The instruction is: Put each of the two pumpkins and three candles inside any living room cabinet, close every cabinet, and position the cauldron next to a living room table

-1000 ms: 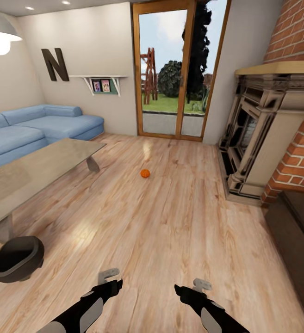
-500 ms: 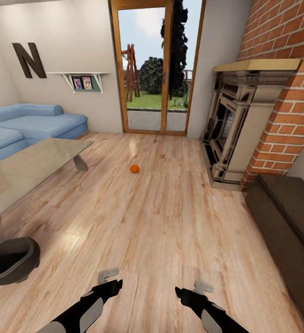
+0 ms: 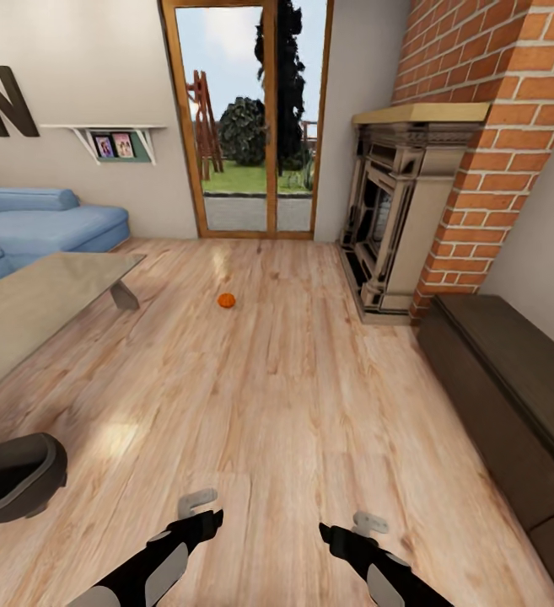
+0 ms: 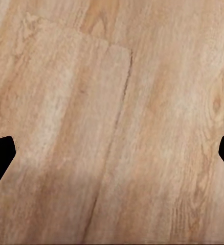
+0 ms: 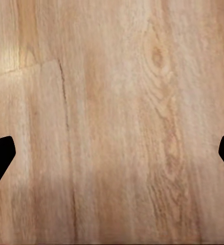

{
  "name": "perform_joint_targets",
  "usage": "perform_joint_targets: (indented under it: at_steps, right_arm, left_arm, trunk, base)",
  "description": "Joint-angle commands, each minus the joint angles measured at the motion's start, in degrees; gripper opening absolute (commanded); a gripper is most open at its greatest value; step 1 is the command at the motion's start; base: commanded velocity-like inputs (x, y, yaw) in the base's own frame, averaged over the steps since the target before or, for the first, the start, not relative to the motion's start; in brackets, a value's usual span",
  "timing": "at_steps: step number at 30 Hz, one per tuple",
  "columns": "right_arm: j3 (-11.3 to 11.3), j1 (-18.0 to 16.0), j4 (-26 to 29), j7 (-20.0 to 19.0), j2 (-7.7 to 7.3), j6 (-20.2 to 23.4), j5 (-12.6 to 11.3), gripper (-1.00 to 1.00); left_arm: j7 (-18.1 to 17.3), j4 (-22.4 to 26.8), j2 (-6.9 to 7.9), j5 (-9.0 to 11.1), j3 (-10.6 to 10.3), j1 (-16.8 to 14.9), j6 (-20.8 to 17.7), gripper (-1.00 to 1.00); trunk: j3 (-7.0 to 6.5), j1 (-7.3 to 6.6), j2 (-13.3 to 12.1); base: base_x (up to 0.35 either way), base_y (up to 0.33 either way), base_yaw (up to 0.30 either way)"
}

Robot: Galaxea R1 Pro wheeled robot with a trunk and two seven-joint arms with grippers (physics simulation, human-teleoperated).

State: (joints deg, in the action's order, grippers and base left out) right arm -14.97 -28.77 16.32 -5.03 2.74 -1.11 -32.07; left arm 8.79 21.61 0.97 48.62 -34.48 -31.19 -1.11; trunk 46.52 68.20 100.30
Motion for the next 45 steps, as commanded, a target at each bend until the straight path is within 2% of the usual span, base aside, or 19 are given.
perform_joint_targets:
  at_steps: [1, 21, 45]
  right_arm:
    - [-0.3, -0.1, -0.1, -0.1, -0.02, -0.1, -0.5, 1.00]
    - [-0.3, -0.1, -0.1, -0.2, -0.45, 0.0, -0.6, 1.00]
    - [-0.3, 0.0, 0.0, -0.2, -0.90, 0.4, -0.6, 1.00]
  left_arm:
    - [0.5, 0.2, 0.09, 0.4, -0.5, 0.0, -0.1, 1.00]
    - [0.4, 0.2, 0.09, 0.4, -0.5, 0.0, -0.1, 1.00]
    - [0.5, 0.2, -0.03, 0.2, -0.6, 0.0, -0.1, 1.00]
  trunk:
    - [0.11, -0.03, 0.0]
    - [1.36, -0.03, 0.0]
    - [2.87, -0.03, 0.0]
  base:
    - [-0.243, 0.216, -0.226]
    - [-0.255, 0.179, -0.226]
    - [-0.210, 0.007, -0.226]
